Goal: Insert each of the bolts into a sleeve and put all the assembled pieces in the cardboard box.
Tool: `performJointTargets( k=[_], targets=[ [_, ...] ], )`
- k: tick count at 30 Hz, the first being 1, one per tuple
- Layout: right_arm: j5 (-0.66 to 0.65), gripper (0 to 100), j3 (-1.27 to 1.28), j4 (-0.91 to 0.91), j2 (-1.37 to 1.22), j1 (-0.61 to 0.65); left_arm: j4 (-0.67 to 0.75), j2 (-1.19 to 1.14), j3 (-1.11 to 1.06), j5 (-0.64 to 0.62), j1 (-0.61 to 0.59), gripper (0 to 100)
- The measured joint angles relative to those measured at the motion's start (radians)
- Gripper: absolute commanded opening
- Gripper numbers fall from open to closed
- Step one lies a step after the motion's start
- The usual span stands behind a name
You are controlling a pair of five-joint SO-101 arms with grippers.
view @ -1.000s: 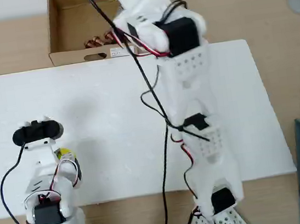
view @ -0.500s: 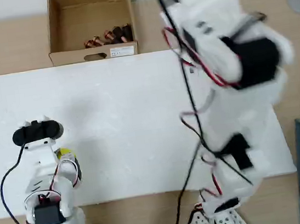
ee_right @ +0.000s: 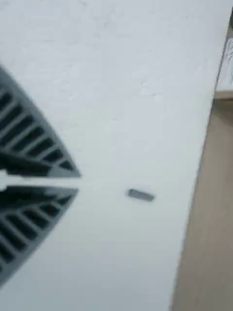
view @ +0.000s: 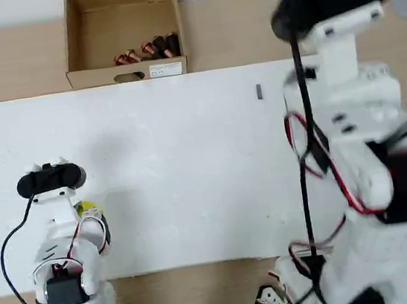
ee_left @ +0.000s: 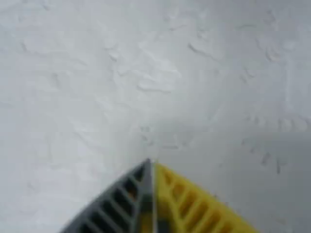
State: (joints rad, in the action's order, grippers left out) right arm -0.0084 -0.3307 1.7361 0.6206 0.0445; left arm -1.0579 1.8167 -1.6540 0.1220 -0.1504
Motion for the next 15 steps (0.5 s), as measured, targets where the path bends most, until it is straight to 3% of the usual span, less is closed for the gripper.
performJointTargets(
  k=[15],
  targets=[
    [0.018,0.9,1.165,-0.551,0.672,-0.009,0.000,0.000,0.000,0.000,0.000,0]
  ],
)
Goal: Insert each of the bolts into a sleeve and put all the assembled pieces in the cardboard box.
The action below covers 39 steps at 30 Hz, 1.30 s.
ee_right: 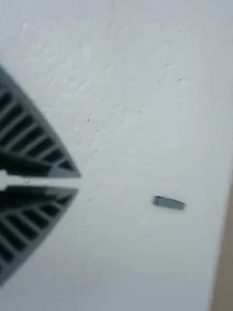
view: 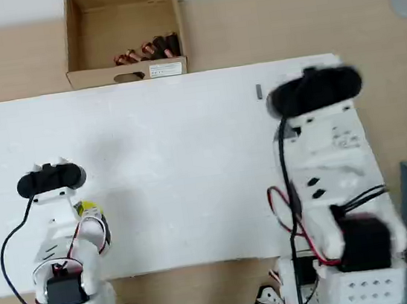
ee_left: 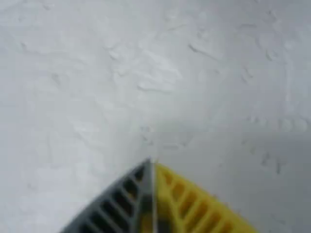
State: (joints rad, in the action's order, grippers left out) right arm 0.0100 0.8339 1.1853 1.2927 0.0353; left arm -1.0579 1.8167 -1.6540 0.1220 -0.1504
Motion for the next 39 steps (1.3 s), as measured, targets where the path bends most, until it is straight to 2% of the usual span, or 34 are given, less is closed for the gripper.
performJointTargets(
  k=[5,10,20,34,39],
  targets=[
    [0.000,0.9,0.301,-0.127,0.137,0.000,0.000,0.000,0.000,0.000,0.000,0],
    [0.000,0.9,0.497,-0.216,0.258,0.000,0.000,0.000,0.000,0.000,0.000,0],
    [-0.031,0.9,0.818,-0.265,0.511,0.000,0.000,0.000,0.000,0.000,0.000,0],
    [-0.031,1.0,0.856,-0.288,0.514,0.000,0.000,0.000,0.000,0.000,0.000,0],
    [-0.031,1.0,0.856,-0.166,0.514,0.000,0.000,0.000,0.000,0.000,0.000,0]
  ],
)
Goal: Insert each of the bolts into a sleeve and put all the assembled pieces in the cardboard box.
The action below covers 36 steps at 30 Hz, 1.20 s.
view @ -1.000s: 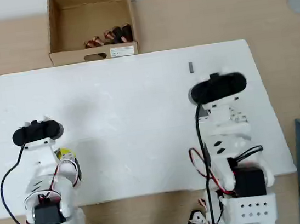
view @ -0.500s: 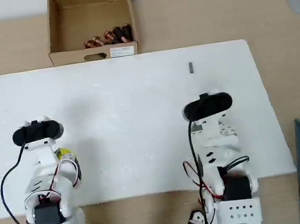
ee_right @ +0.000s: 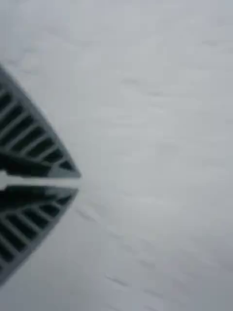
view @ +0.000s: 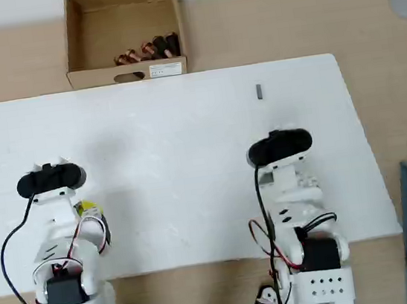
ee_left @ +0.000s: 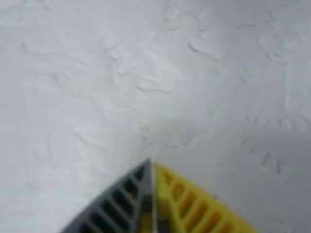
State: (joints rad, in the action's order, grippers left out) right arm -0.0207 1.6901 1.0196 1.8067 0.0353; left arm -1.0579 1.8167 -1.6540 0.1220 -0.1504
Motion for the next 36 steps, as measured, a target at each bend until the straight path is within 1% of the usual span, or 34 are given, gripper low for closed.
performJointTargets(
  k=[5,36],
  targets=[
    [0.000,1.0,0.000,0.043,0.000,0.000,0.000,0.000,0.000,0.000,0.000,0],
    [0.000,1.0,0.000,0.043,0.000,0.000,0.000,0.000,0.000,0.000,0.000,0]
  ],
)
